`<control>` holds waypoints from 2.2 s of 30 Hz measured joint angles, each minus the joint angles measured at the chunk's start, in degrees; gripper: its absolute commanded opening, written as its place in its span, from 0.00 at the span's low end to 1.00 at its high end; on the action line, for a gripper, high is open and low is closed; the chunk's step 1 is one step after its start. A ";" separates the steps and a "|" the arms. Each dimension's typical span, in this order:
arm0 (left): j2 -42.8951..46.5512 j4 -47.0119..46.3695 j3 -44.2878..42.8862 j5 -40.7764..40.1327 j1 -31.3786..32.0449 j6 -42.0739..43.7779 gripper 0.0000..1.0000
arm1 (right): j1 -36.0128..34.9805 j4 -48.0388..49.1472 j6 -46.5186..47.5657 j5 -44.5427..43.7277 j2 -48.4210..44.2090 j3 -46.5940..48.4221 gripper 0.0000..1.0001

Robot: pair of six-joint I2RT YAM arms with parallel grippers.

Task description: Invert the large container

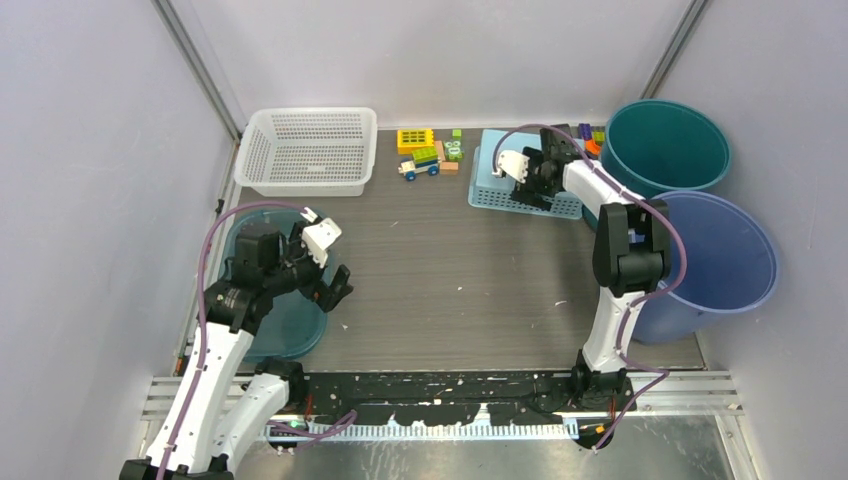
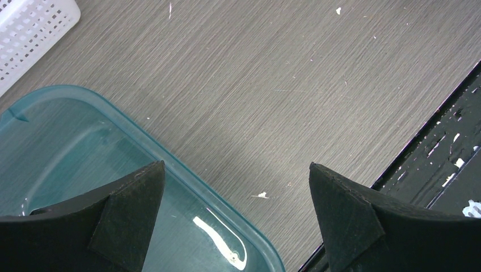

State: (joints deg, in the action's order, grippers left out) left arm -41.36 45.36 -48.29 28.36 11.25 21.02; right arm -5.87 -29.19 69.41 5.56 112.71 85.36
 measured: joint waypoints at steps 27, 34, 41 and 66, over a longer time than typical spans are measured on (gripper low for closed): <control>-1.46 -0.15 0.00 -0.04 -0.02 0.02 1.00 | -0.09 4.17 18.32 -4.90 4.35 2.12 0.89; -1.88 -0.17 0.00 -0.07 -0.02 0.00 1.00 | -0.66 6.10 19.61 -6.56 6.16 3.48 0.90; -2.54 -0.44 0.00 -0.09 -0.02 0.02 1.00 | -1.44 8.59 18.88 -9.20 8.57 5.60 0.91; -2.93 -0.57 0.00 -0.28 -0.02 0.00 1.00 | -1.57 11.41 18.88 -10.16 9.38 5.81 1.00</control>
State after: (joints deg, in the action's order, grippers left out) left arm -44.29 44.80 -48.29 28.08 11.22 21.02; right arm -7.44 -17.78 88.29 -4.60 122.08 91.18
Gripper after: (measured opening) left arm 0.996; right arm 0.996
